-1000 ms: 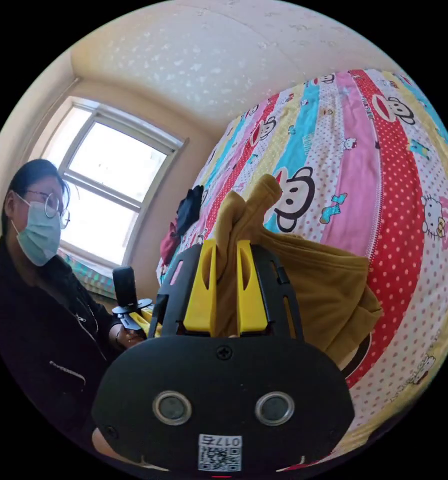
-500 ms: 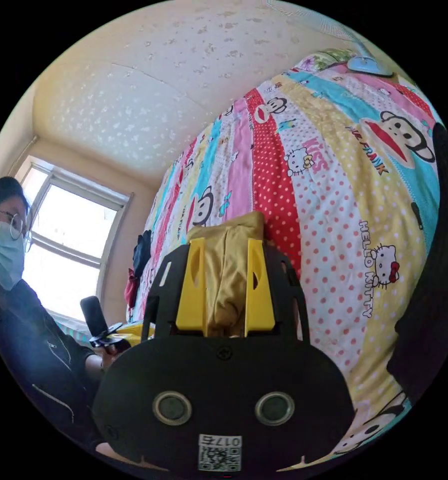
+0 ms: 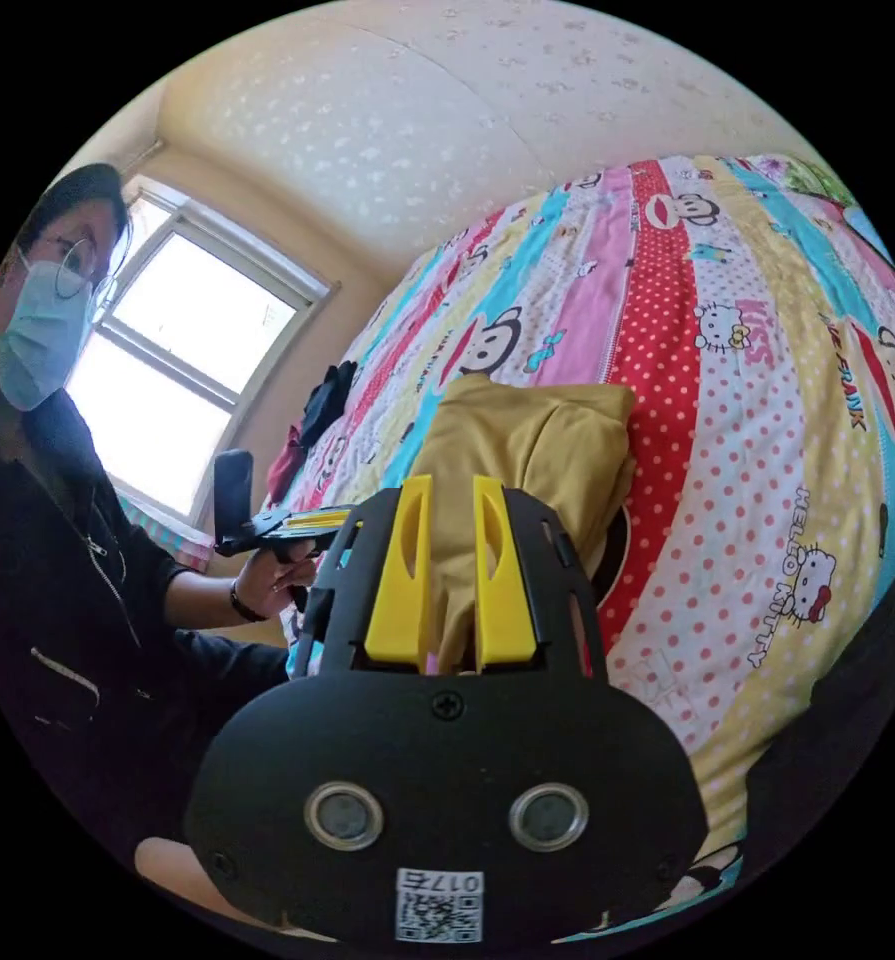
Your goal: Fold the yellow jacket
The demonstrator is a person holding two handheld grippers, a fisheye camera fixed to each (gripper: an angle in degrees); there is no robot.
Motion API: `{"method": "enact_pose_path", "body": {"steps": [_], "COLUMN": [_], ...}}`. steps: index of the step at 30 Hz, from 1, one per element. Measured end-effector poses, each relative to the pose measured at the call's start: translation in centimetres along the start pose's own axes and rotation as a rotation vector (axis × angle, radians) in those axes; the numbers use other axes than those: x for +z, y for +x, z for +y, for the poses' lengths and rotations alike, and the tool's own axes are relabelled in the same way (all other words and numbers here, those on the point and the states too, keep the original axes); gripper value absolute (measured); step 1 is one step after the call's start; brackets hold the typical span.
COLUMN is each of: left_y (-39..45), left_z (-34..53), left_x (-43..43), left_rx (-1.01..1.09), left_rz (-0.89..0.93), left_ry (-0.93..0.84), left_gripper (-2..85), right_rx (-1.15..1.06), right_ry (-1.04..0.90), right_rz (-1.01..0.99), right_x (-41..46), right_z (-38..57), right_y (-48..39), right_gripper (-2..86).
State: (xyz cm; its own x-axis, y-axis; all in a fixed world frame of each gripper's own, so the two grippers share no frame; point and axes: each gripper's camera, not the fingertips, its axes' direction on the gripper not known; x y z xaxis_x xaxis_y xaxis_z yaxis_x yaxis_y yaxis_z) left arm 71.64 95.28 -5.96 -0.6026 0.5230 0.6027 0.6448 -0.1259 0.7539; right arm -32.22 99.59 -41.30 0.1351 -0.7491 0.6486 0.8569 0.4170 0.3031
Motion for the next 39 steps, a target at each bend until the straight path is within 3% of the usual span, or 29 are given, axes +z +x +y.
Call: {"method": "enact_pose_path", "body": {"steps": [3,4,5,7,11,16,21,23,25,29,31,35,39], "left_y": [-3.0,-3.6,-4.7,-6.3,-9.8,-11.8,-16.0,-16.5,-16.8,-16.9,-17.0,-16.9,-17.8], "left_z": [1.6,1.9,2.5,3.5,4.9,4.8,4.1,3.2,2.0,-0.5,-1.3,-3.2,-4.5], "left_x": [-2.2,-2.1,-1.8,-1.8,-1.4,0.4,1.4,1.3,0.9,-1.4,-2.2,-4.3,-5.9], "left_rx": [-0.131,-0.146,-0.165,-0.176,-0.276,-0.292,-0.616,-0.64,-0.643,-0.713,-0.758,-0.773,-0.79], "left_rz": [0.011,0.006,0.002,0.059,0.17,0.418,0.566,0.609,0.574,0.615,0.693,0.721,0.747], "left_ry": [0.018,-0.002,-0.045,-0.049,-0.103,-0.126,-0.119,-0.156,-0.23,-0.234,-0.204,-0.174,-0.147], "left_gripper": [8.4,9.1,10.3,11.9,18.3,18.7,15.4,12.2,8.9,6.8,6.6,6.5,6.5], "right_rx": [-0.073,-0.108,-0.124,-0.181,0.003,0.06,0.254,0.495,0.686,1.054,1.151,1.225,1.228], "right_ry": [-0.069,-0.181,-0.336,-0.444,-0.338,-0.289,0.036,0.282,0.403,0.424,0.449,0.695,0.782], "right_rz": [-0.02,0.011,0.126,0.253,0.011,-0.021,-0.214,-0.299,-0.349,-0.397,-0.494,-0.746,-0.76], "right_x": [0.0,1.6,3.7,5.3,3.1,2.4,-1.5,-3.0,-2.6,1.6,4.0,8.2,10.6], "right_z": [1.2,2.0,3.2,5.0,4.9,5.3,7.5,11.4,14.6,19.0,19.5,18.1,15.6], "right_y": [-2.5,-2.6,-1.9,-0.5,4.1,4.9,4.0,3.7,2.8,-0.2,-1.0,-0.2,2.8], "right_gripper": [6.5,6.2,5.2,4.2,3.5,4.7,9.6,11.7,14.8,26.7,27.8,27.9,26.5]}}
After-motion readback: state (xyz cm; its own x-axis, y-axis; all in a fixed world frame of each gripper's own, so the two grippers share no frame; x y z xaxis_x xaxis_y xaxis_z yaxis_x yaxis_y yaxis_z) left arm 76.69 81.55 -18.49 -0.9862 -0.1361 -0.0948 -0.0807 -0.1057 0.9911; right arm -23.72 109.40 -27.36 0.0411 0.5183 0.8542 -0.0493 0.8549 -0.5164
